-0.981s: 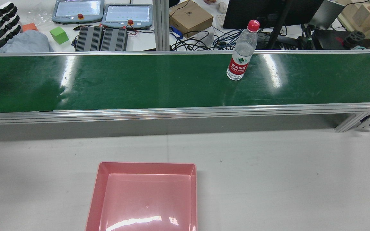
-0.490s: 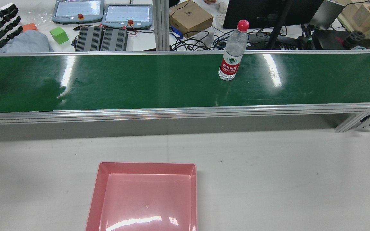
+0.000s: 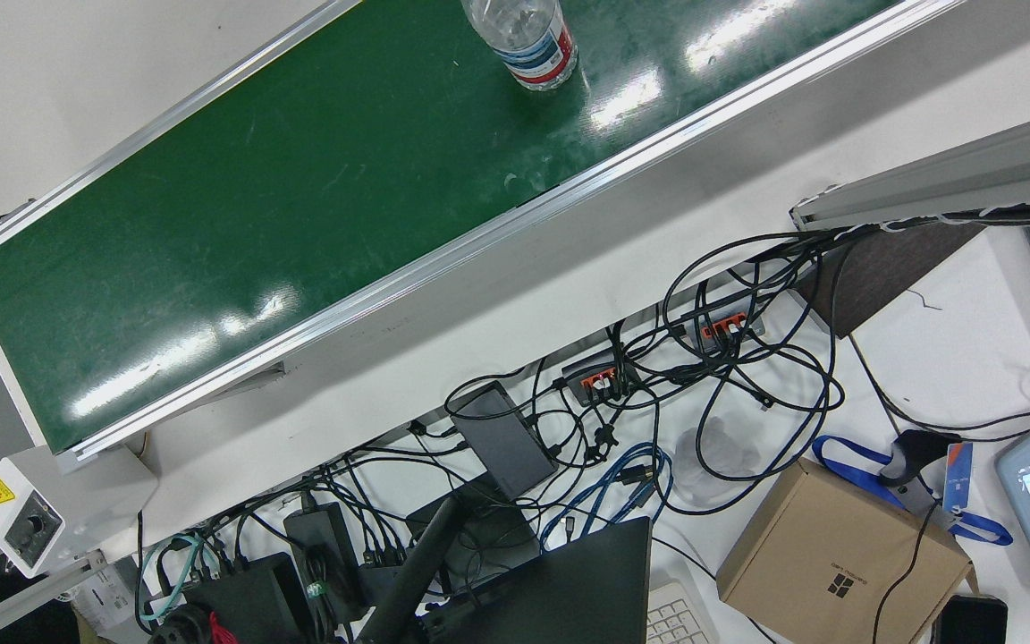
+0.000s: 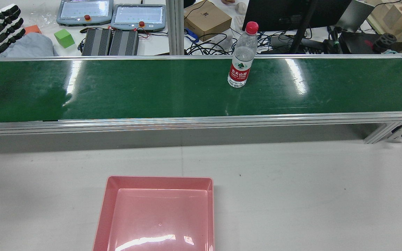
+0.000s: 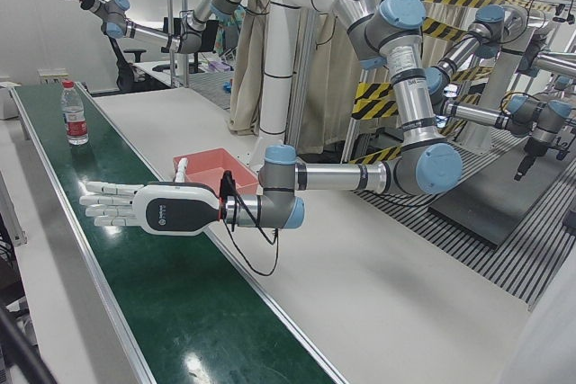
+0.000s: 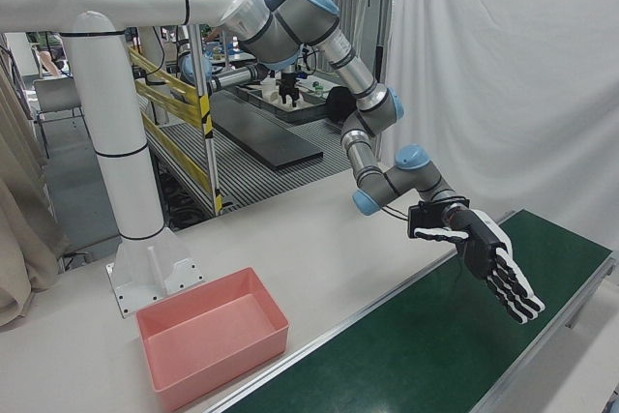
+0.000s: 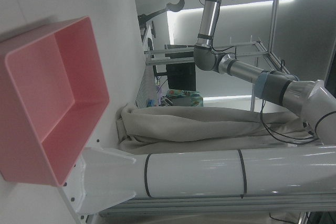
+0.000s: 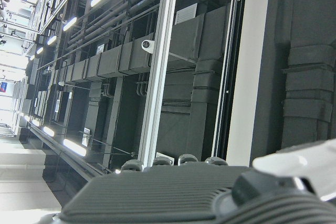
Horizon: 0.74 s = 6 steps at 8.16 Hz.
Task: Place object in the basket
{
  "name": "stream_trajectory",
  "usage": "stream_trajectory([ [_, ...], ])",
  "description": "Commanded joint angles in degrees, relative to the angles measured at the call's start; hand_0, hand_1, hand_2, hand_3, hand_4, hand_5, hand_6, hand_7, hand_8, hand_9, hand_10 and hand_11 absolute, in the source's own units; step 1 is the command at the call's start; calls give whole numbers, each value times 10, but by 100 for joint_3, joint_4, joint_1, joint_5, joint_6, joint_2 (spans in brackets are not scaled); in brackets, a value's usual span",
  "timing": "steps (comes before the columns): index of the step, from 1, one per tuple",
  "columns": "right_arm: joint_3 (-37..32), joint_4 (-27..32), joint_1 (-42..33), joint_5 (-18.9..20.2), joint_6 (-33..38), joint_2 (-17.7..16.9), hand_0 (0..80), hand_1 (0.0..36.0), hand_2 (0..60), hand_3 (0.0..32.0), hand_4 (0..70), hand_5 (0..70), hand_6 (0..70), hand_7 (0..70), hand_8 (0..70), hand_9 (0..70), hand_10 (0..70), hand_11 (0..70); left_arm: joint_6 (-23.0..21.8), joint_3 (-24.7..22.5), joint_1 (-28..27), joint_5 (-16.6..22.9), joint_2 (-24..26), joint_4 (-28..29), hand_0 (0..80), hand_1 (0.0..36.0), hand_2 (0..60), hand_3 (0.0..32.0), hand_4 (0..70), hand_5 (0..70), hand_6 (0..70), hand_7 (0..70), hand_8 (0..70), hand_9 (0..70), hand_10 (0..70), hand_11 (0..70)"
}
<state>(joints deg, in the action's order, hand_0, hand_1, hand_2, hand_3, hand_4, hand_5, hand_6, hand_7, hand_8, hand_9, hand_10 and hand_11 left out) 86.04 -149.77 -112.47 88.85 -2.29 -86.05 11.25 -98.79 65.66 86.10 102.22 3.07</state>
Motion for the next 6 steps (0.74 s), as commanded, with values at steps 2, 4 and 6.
stream_trajectory([
  [2,0,0,-3,0,0,0,0,0,0,0,0,0,0,0,0,0,0,0,0,0,17,-6,0,0,588,58,0,0,14,75,0,0,4,17,3,24],
  [4,0,0,-3,0,0,0,0,0,0,0,0,0,0,0,0,0,0,0,0,-9,26,3,0,0,591,61,0,0,14,78,0,0,4,17,6,28],
  [6,0,0,6,-8,0,0,0,0,0,0,0,0,0,0,0,0,0,0,0,-18,8,3,0,0,593,62,0,0,15,78,0,0,3,17,5,28],
])
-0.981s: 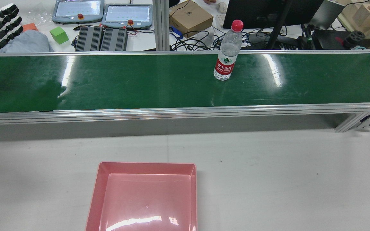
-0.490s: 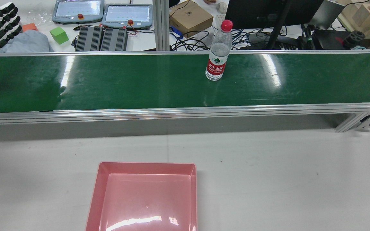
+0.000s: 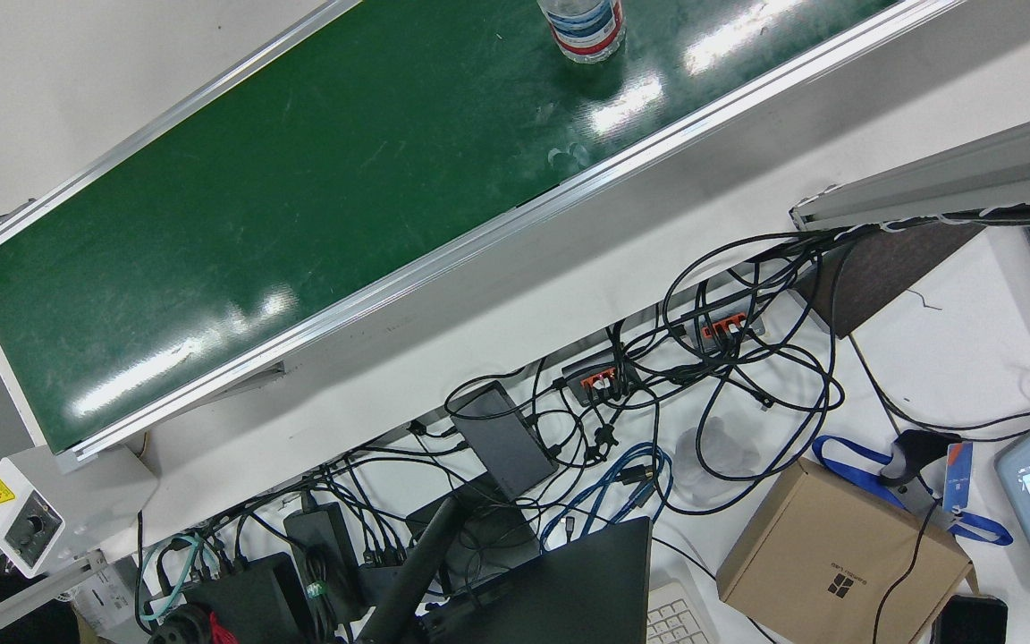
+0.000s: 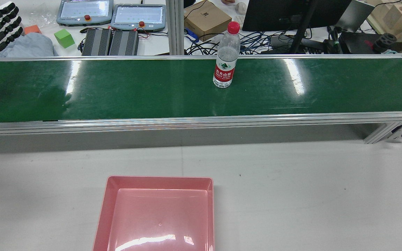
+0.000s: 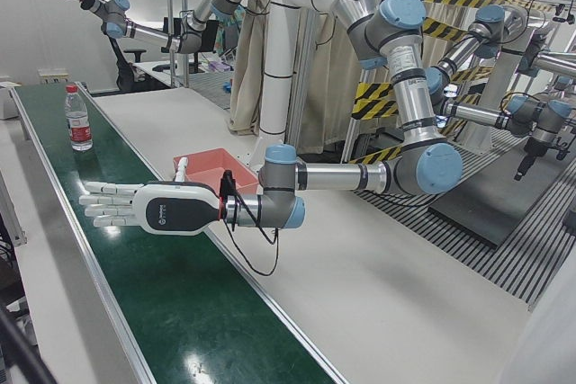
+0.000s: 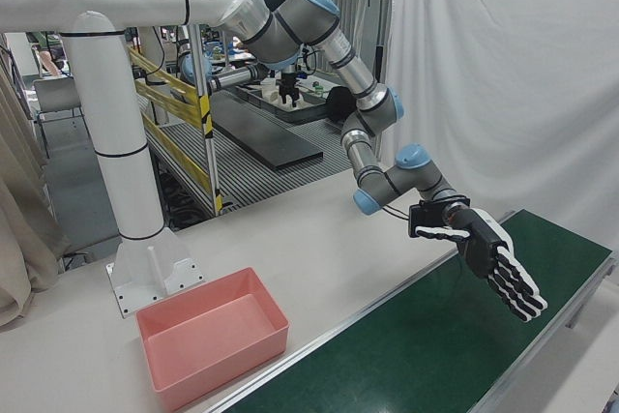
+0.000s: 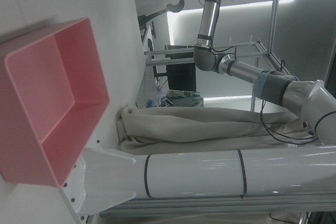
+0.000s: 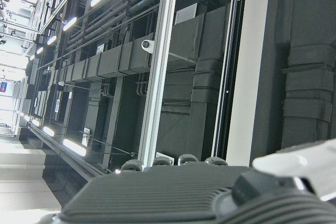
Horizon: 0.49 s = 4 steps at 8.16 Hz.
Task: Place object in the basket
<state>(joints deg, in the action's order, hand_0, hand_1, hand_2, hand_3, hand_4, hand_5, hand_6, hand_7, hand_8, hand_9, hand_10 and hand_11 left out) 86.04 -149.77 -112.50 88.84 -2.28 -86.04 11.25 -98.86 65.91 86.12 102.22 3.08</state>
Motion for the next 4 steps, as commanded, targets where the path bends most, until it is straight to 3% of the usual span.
stream_trajectory([
  [1,-9,0,8,-7,0,0,0,0,0,0,0,0,0,0,0,0,0,0,-9,-10,-26,-8,0,0,594,62,0,0,16,78,0,0,4,16,6,28],
  [4,0,0,0,2,0,0,0,0,0,0,0,0,0,0,0,0,0,0,0,-10,-8,1,0,0,593,62,0,0,17,79,0,0,4,16,4,26],
])
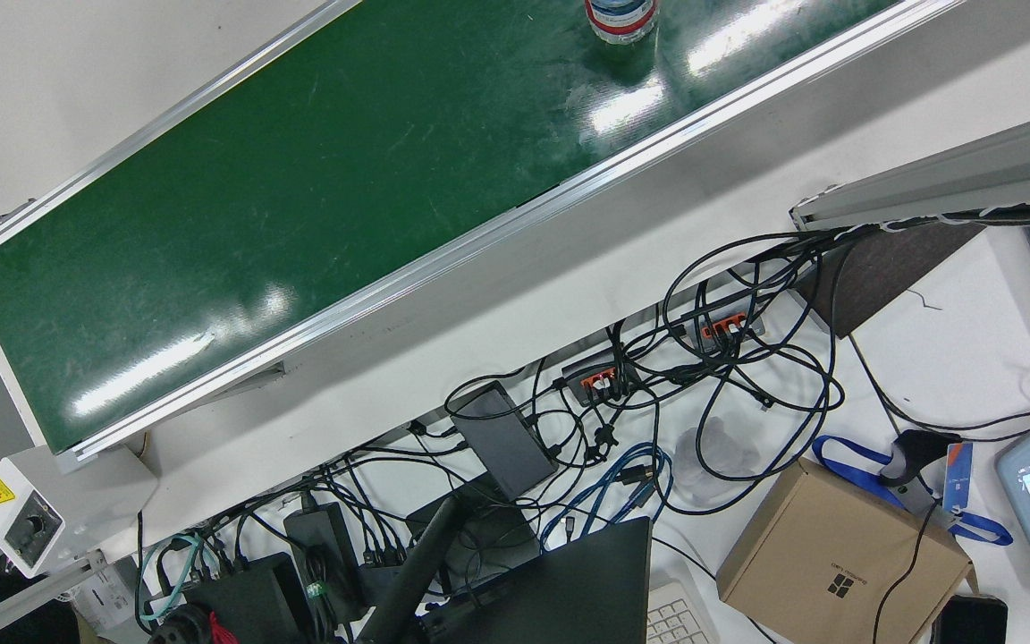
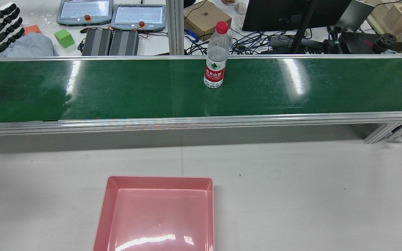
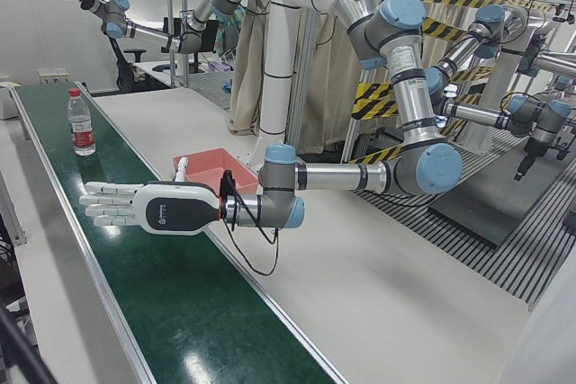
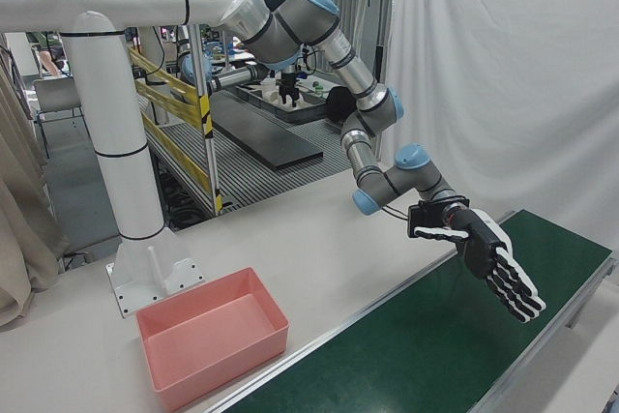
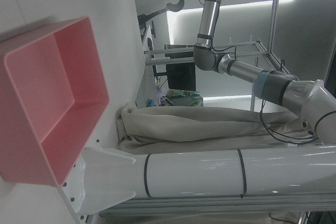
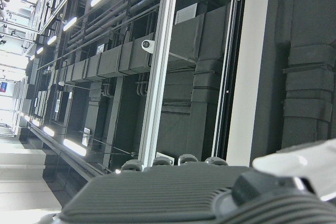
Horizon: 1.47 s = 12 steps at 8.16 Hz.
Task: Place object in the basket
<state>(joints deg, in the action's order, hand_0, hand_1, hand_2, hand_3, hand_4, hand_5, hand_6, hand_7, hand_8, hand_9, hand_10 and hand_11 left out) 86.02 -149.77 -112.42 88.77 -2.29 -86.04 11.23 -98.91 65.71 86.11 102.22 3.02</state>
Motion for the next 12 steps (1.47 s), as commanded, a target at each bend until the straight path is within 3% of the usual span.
stream_trajectory([
  [1,2,0,1,8,0,0,0,0,0,0,0,0,0,0,0,0,0,0,-7,-14,29,2,0,6,593,61,0,0,15,81,0,0,6,17,5,26],
  [2,2,0,1,8,0,0,0,0,0,0,0,0,0,0,0,0,0,0,2,-14,4,2,0,-3,597,65,0,0,45,85,10,0,21,25,15,41],
  [5,2,0,1,8,0,0,0,0,0,0,0,0,0,0,0,0,0,0,247,-6,-146,-7,61,-213,603,67,0,0,46,81,10,0,21,26,19,47],
  [8,2,0,1,8,0,0,0,0,0,0,0,0,0,0,0,0,0,0,800,38,-523,-77,885,-976,592,60,0,0,19,77,2,0,14,16,31,63],
  [12,2,0,1,8,0,0,0,0,0,0,0,0,0,0,0,0,0,0,802,21,-602,-770,993,-1005,579,64,0,0,0,73,0,0,0,0,18,46],
])
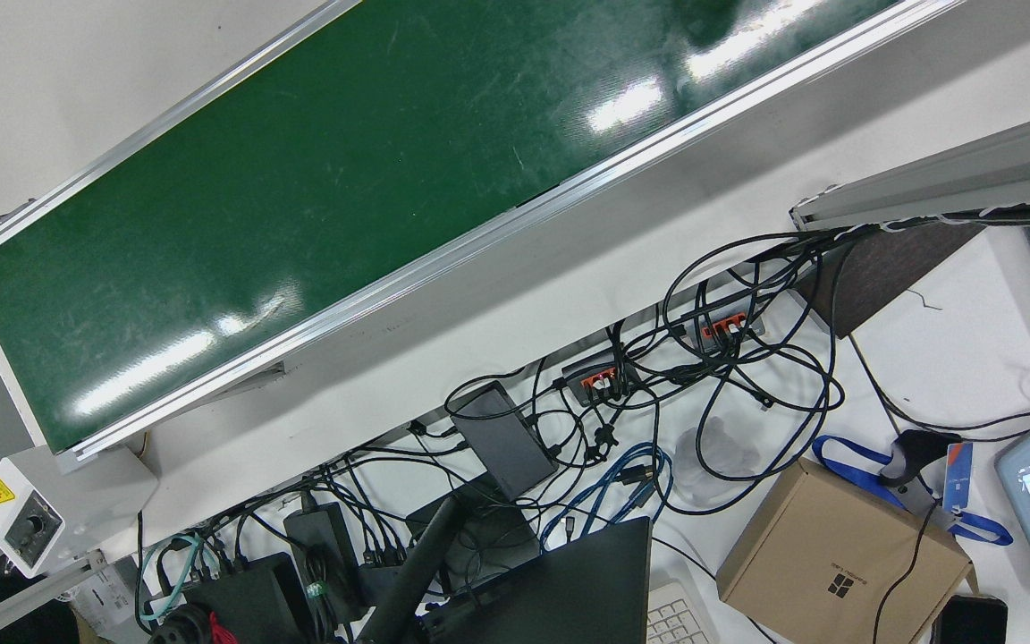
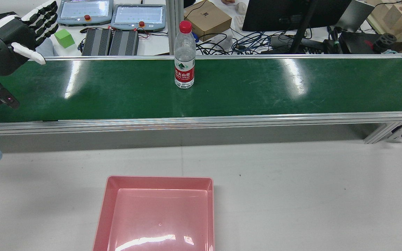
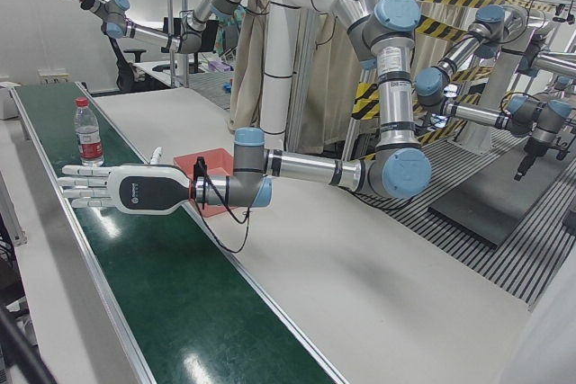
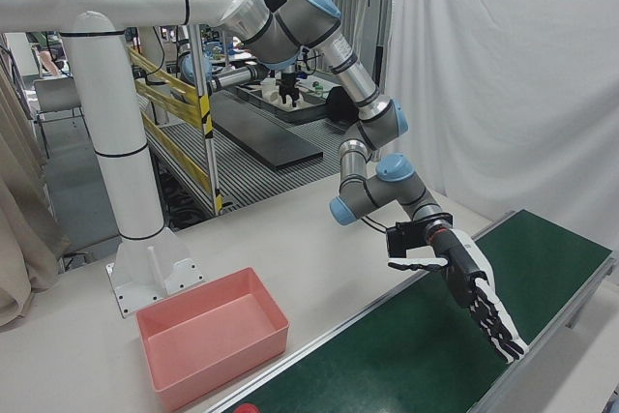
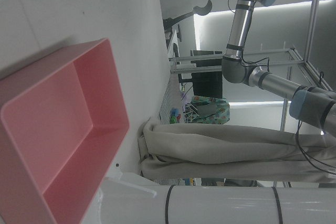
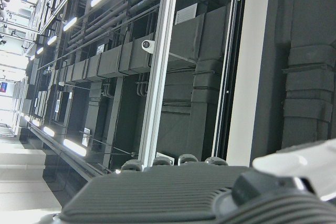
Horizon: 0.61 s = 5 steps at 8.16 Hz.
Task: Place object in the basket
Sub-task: 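Move the left hand down toward the bottle on the conveyor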
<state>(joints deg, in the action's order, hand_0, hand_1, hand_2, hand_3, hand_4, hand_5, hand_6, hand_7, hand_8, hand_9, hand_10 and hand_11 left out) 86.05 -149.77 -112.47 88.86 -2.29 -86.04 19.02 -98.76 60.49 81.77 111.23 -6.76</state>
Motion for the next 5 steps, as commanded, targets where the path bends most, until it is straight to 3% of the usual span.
stream_trajectory([
  [1,0,0,6,0,0,0,0,0,0,0,0,0,0,0,0,0,0,0,14,-21,-221,-546,100,-18,575,62,0,0,0,74,0,0,0,0,20,49],
  [5,0,0,5,0,0,0,0,0,0,0,0,0,0,0,0,0,0,0,171,49,-609,-793,162,-18,565,53,0,0,0,71,0,0,0,12,23,52],
])
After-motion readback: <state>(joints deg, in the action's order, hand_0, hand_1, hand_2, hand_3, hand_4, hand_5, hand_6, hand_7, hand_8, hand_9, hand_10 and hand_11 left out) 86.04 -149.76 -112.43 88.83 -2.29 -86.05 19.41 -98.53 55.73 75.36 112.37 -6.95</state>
